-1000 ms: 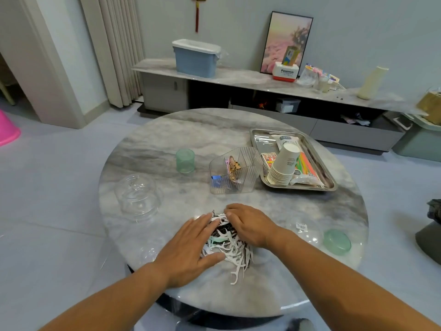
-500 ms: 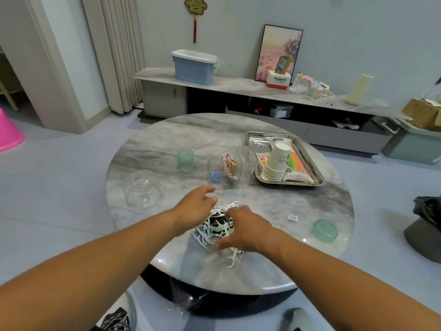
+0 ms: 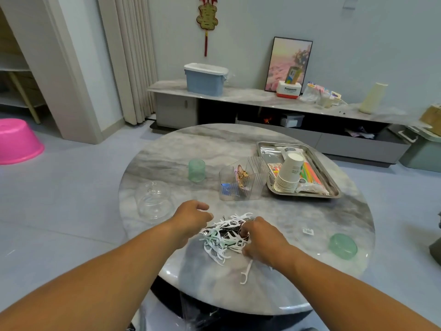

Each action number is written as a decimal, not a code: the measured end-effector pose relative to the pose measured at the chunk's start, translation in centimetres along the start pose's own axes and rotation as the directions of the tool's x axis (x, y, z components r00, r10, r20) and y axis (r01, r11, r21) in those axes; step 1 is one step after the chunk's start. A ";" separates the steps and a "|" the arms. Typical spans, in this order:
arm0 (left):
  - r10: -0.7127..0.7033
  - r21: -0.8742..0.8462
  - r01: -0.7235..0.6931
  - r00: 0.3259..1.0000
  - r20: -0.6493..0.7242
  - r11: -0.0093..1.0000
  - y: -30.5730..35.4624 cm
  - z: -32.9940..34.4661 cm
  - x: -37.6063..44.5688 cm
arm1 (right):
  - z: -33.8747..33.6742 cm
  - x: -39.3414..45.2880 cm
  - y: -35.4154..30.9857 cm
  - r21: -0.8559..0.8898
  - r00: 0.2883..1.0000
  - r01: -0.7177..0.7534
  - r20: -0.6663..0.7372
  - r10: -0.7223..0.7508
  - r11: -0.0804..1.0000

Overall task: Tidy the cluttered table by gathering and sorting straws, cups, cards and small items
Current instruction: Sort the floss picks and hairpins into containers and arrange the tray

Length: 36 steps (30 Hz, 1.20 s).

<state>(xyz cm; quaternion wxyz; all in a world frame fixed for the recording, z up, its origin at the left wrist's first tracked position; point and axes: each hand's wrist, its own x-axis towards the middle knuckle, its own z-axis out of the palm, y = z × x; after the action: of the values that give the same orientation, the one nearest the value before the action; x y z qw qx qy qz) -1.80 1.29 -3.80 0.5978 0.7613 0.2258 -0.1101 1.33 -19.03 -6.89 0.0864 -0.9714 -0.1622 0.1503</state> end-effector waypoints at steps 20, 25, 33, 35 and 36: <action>0.213 0.178 -0.177 0.954 -0.210 0.968 2.9 2.0 6.6 | -3.2 0.8 4.5 0.585 0.972 -0.205 0.031 0.231 0.785; 0.364 0.536 -0.172 0.889 -0.277 0.827 4.6 -0.7 11.2 | -3.8 1.3 4.9 0.665 0.969 -0.180 -0.004 0.245 0.725; 0.295 0.889 -0.104 0.955 -0.037 0.447 6.6 -1.4 17.2 | -3.7 2.9 5.5 0.717 0.971 -0.167 0.001 0.239 0.677; 0.262 0.906 -0.104 0.965 -0.008 0.410 6.0 -1.3 17.8 | -3.5 3.3 5.6 0.714 0.972 -0.168 0.006 0.235 0.679; 0.282 0.913 -0.107 0.959 -0.009 0.393 5.7 -1.4 17.8 | -3.4 3.4 5.5 0.710 0.973 -0.169 0.010 0.231 0.684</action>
<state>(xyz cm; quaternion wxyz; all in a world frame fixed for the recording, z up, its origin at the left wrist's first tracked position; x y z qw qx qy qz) 16.33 5.33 -6.34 0.0810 0.9895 0.0877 -0.0812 7.04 -23.40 -5.73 0.4408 -0.8812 0.0181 0.1701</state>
